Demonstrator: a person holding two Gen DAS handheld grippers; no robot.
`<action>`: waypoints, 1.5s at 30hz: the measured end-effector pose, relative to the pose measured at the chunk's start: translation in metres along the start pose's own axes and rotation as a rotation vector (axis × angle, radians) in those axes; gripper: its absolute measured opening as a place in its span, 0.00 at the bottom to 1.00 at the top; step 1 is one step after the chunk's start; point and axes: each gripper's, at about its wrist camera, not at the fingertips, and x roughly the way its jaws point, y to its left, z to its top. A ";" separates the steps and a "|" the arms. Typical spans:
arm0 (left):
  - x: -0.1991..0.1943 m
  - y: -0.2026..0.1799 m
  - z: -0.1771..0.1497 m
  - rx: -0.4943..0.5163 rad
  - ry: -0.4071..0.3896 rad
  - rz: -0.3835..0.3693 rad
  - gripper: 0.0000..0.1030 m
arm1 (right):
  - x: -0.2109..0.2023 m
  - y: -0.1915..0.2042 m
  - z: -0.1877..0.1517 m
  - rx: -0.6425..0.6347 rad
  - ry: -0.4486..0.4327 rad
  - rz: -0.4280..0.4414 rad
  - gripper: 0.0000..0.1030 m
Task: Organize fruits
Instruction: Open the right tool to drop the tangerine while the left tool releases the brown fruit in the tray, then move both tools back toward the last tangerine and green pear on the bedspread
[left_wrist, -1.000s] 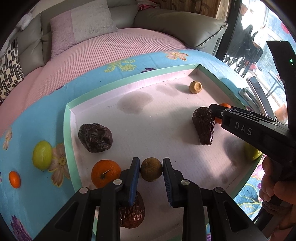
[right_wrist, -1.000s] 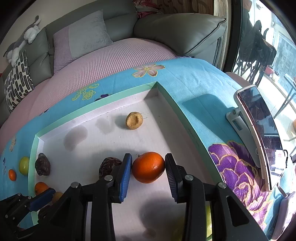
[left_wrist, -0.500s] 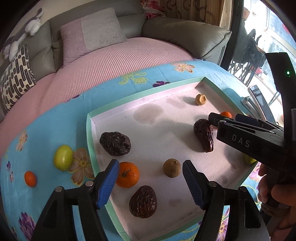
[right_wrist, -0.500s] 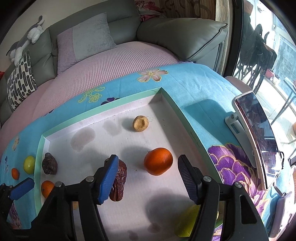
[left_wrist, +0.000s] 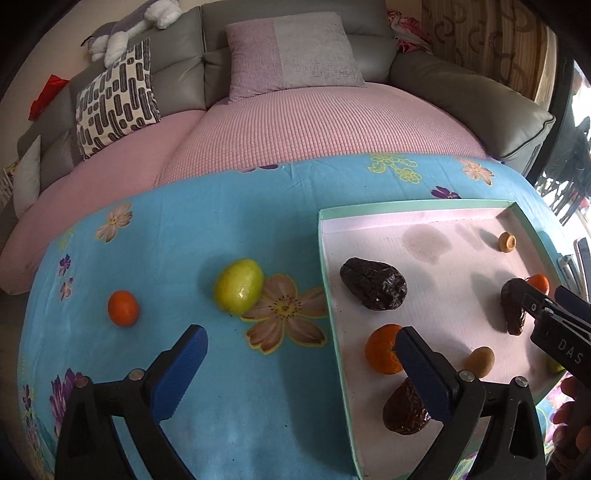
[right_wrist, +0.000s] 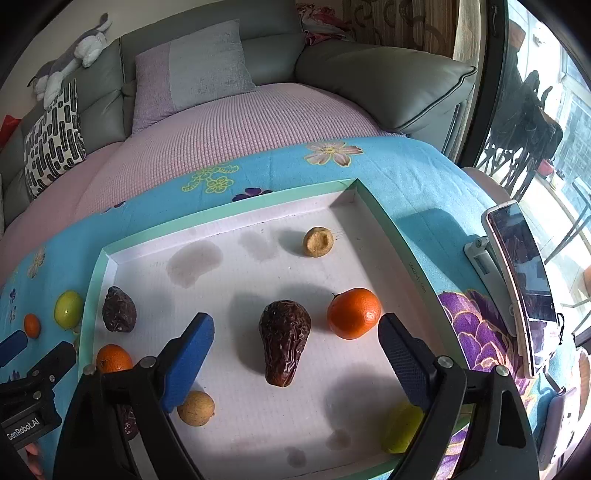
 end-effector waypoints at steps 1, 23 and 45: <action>0.002 0.007 0.000 -0.019 0.004 0.012 1.00 | -0.001 0.003 -0.001 -0.004 -0.002 0.005 0.91; -0.006 0.107 -0.027 -0.133 0.039 0.106 1.00 | -0.026 0.071 -0.009 -0.157 -0.015 0.068 0.91; -0.006 0.223 -0.034 -0.414 0.050 0.152 1.00 | -0.023 0.120 -0.024 -0.247 -0.007 0.117 0.91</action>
